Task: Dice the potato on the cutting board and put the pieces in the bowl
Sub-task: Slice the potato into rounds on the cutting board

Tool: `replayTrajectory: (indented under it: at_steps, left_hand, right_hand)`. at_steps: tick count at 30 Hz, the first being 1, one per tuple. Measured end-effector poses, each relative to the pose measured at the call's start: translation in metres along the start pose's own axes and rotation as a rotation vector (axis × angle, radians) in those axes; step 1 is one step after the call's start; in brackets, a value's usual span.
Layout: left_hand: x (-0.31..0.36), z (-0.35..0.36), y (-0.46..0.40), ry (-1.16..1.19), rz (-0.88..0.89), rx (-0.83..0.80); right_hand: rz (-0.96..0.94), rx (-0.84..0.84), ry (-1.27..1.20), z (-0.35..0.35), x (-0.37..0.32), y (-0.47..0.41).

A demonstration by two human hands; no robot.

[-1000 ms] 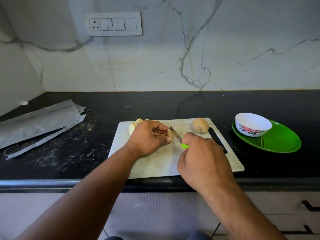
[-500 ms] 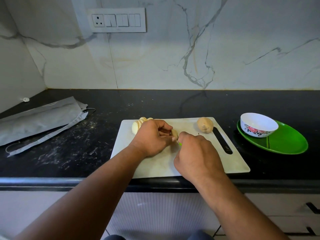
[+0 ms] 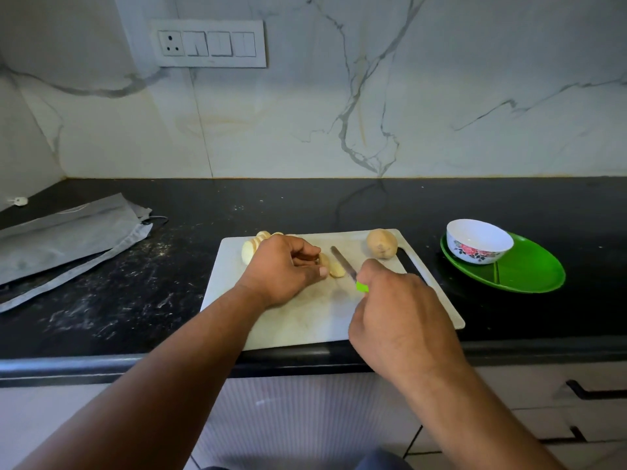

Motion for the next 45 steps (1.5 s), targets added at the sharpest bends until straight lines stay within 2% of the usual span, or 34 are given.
replayTrajectory:
  at_steps: [30,39,45]
  left_hand:
    - [0.004,0.0,0.0,0.059,0.001,-0.001]
    - [0.007,0.0,0.0,0.029,0.044,-0.007]
    - [0.002,0.0,-0.003,0.017,0.011,0.02]
  right_hand:
    - [0.002,0.017,-0.05,0.011,-0.01,-0.006]
    - [-0.022,-0.046,-0.076,0.028,-0.021,-0.025]
    - [-0.057,-0.09,-0.038,0.034,-0.022,-0.005]
Point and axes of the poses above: each hand's wrist, its own y-axis away from the middle knuckle, its own z-axis out of the palm, x = y × z, the point moved 6 cm from there along -y, towards the middle knuckle, and after that the axes turned 13 degrees about y, right-handed, at the moved point
